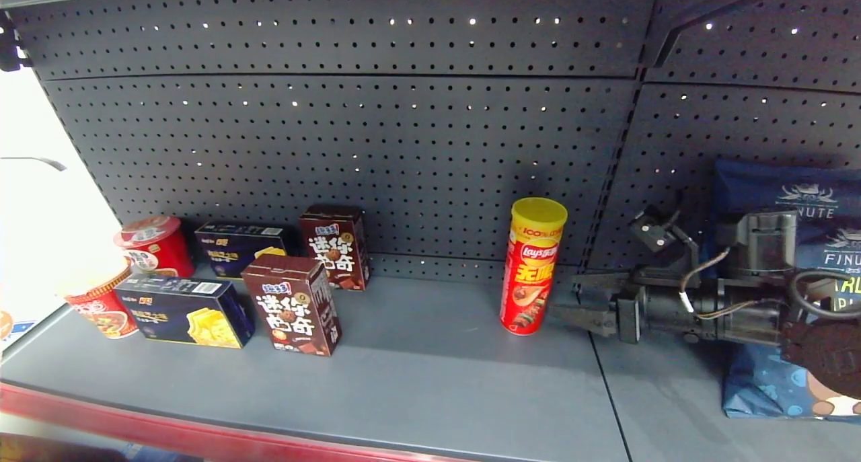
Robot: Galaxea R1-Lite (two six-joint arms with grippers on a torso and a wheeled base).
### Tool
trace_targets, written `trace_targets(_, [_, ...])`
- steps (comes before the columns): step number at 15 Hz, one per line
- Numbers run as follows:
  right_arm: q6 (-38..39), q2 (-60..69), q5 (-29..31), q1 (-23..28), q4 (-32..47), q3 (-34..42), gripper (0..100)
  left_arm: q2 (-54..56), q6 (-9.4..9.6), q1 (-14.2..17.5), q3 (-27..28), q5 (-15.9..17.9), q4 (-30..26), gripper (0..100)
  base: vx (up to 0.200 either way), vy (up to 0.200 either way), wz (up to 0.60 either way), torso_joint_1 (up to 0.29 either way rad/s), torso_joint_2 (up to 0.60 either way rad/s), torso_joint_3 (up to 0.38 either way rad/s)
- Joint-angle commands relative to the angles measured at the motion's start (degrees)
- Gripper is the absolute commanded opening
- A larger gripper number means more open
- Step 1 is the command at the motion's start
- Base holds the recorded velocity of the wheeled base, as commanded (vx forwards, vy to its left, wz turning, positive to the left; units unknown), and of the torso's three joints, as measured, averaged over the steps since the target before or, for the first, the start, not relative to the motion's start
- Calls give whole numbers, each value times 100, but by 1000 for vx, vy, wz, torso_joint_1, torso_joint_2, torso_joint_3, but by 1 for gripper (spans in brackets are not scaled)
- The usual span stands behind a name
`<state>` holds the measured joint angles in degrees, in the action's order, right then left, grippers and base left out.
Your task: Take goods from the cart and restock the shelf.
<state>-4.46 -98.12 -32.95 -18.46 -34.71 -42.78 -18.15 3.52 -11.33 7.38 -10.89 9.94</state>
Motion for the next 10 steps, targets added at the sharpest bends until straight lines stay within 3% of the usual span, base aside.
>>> trace_targets(1, [-55,-612,-1,70,-45,-310,100,-13,-10,8,45,-1,0,0,0,0,0,0,0,0])
trace_targets(10, [-55,-1209,-300,264,-282,-802,100,-4,-10,8,-17,-1,-9,0,0,0,0,0,0,0])
